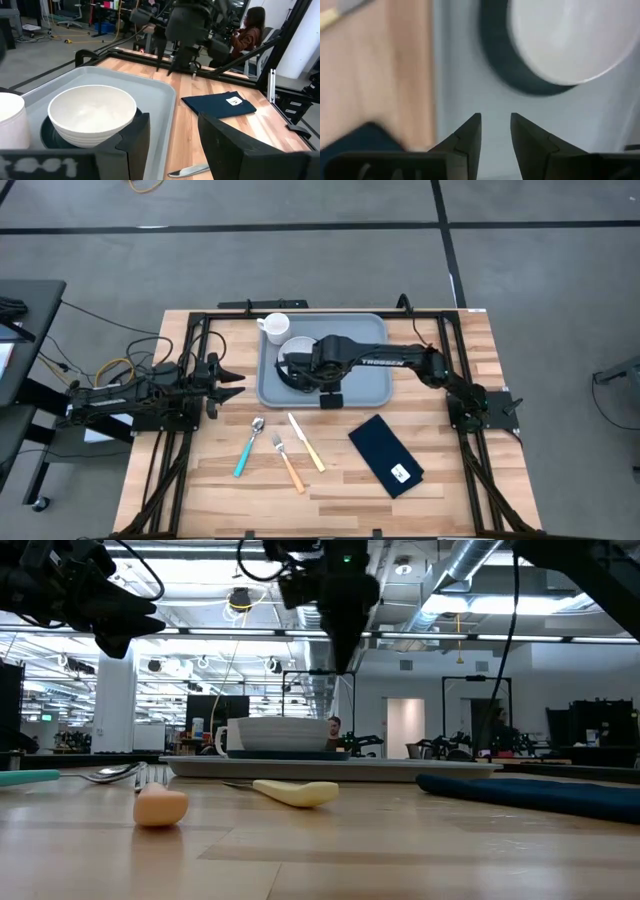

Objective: Set up tray
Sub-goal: Put the black napkin to the right of the black plate on the gray serving tray

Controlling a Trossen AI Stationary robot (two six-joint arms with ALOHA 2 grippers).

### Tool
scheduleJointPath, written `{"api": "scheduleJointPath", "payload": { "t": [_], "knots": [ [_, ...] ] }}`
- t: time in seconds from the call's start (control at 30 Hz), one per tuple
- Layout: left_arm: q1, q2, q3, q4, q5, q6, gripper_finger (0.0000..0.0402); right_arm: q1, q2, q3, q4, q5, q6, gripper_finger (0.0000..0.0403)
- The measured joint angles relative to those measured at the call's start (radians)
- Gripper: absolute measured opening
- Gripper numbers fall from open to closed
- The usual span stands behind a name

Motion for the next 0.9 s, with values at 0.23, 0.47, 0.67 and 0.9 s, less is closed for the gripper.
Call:
{"api": "scheduleJointPath", "payload": {
  "t": [0.23, 0.47, 0.67, 0.9],
  "knots": [
    [0.000, 0.000, 0.000, 0.000, -0.001, 0.000, 0.0156, 0.017, -0.166, -0.185, -0.001, -0.101, 0.051, 0.0098],
    [0.000, 0.000, 0.000, -0.008, -0.002, 0.000, 0.0156, 0.074, -0.449, -0.554, 0.116, -0.089, 0.185, 0.0098],
    [0.000, 0.000, 0.000, -0.005, -0.011, 0.000, 0.0156, 0.188, -0.620, -0.954, 0.422, -0.068, 0.178, 0.0098],
    [0.000, 0.000, 0.000, 0.060, -0.036, -0.007, 0.0156, 0.409, -0.642, -1.161, 0.506, -0.103, 0.310, 0.0098]
  ]
}}
